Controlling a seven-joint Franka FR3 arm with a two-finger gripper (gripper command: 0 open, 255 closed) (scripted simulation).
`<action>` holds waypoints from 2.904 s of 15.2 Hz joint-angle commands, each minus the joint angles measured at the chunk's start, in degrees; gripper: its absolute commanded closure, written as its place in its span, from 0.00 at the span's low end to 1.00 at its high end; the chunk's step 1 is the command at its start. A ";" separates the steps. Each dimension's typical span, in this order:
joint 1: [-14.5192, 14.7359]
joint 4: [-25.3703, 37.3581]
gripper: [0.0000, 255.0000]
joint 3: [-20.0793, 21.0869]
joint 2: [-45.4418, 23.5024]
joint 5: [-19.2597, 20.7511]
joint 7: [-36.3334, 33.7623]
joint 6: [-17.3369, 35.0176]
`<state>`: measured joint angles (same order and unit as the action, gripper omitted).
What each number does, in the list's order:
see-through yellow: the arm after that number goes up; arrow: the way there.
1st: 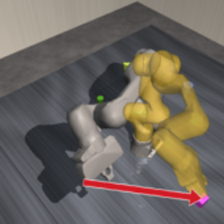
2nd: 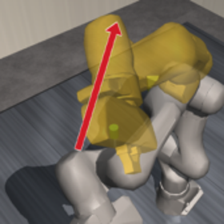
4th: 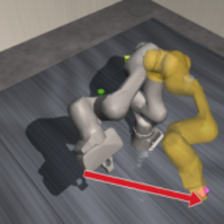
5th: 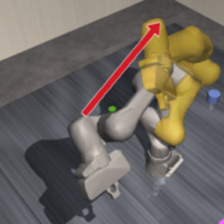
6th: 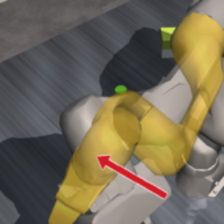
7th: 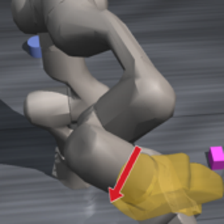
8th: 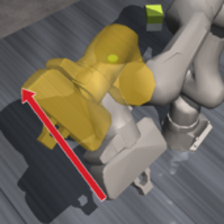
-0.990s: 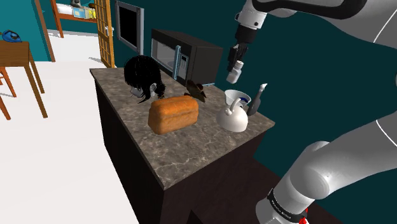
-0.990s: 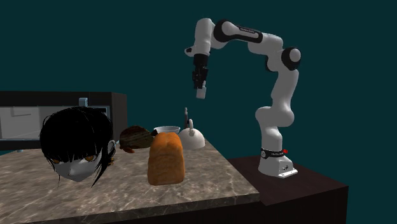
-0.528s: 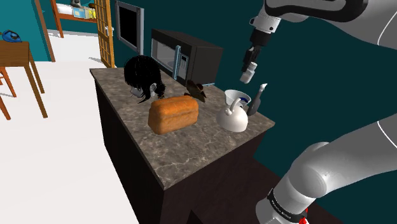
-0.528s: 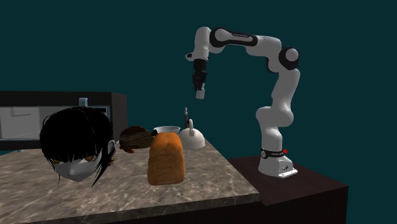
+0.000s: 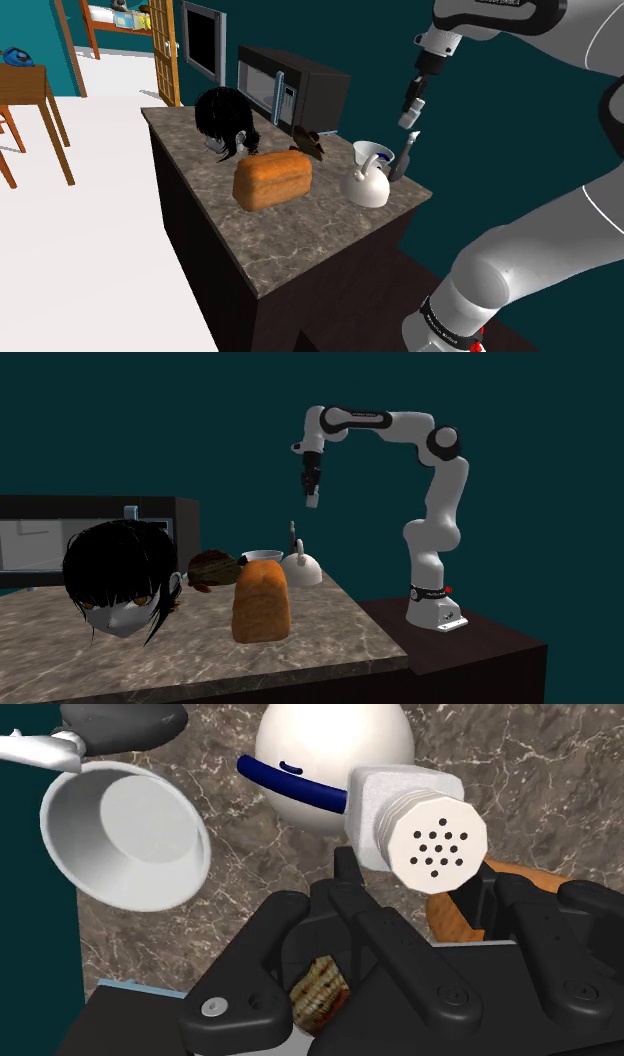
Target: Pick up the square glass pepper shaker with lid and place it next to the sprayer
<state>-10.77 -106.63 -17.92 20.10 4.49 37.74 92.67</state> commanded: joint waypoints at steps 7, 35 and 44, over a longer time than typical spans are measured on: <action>-3.08 8.03 1.00 -9.37 -7.58 -1.48 12.99 -0.46; -5.24 -7.64 1.00 -13.68 -10.35 -2.50 18.98 17.70; -5.35 -13.46 1.00 -14.23 -11.60 -3.10 19.74 24.59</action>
<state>-16.10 -119.55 -32.06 8.67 1.48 57.34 116.54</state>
